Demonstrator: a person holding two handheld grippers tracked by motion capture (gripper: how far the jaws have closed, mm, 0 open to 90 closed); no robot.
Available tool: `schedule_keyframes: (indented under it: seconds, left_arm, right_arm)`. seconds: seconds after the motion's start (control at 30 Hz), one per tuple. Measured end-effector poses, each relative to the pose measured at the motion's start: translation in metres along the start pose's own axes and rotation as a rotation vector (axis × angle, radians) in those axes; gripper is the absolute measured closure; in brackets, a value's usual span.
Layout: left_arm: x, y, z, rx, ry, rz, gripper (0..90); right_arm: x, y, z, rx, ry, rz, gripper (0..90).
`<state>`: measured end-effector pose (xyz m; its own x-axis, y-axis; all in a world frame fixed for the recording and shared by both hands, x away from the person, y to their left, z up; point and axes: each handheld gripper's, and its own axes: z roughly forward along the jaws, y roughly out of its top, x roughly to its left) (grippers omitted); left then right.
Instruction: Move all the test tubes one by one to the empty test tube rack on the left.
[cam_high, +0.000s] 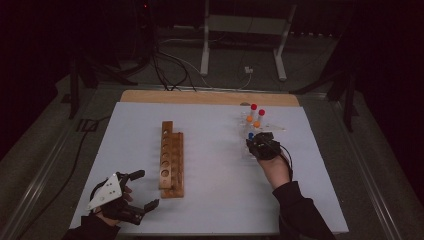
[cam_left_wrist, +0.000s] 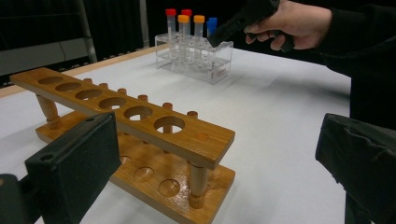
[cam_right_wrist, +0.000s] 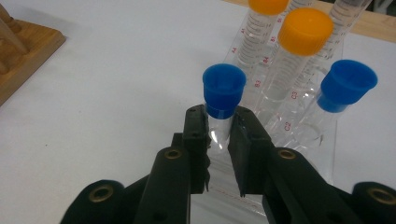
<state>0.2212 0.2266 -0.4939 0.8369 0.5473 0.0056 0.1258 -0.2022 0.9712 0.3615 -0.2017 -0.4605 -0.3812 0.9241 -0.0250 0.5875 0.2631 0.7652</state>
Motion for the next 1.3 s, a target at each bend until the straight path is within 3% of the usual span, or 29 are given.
schedule_keyframes:
  seconds: [0.2,0.33,0.5,0.57,0.8,1.0,1.1,1.2,1.3]
  left_arm:
    - [-0.001,0.0,0.001,0.016,-0.005,0.001,0.5]
    - [0.001,0.0,0.001,0.016,-0.005,-0.025,0.6]
    - [0.003,0.002,-0.002,0.008,0.019,-0.044,0.5]
    - [0.003,0.003,-0.003,0.008,0.008,-0.048,0.5]
    - [0.001,0.006,-0.004,0.008,0.002,-0.024,0.6]
    - [0.002,0.015,-0.007,-0.005,0.012,-0.036,0.6]
    - [0.003,0.025,-0.008,-0.004,-0.021,-0.087,0.6]
    - [0.0,0.035,-0.005,0.027,-0.027,-0.05,0.6]
    - [-0.001,0.042,-0.001,0.023,-0.059,-0.067,0.5]
  right_arm:
    - [0.002,0.005,-0.008,-0.026,-0.008,-0.039,77.1]
    - [0.004,0.011,-0.015,-0.045,-0.015,-0.072,77.1]
    - [0.002,0.019,-0.027,-0.068,-0.006,-0.077,77.1]
    - [0.002,0.022,-0.032,-0.078,-0.005,-0.082,77.1]
    - [0.004,0.032,-0.051,-0.116,0.001,-0.111,77.2]
    - [0.008,0.037,-0.058,-0.127,0.024,-0.129,77.1]
    - [0.011,0.038,-0.062,-0.13,0.042,-0.135,77.2]
    - [0.018,0.035,-0.063,-0.12,0.074,-0.156,77.1]
    - [0.025,0.031,-0.063,-0.112,0.099,-0.181,77.1]
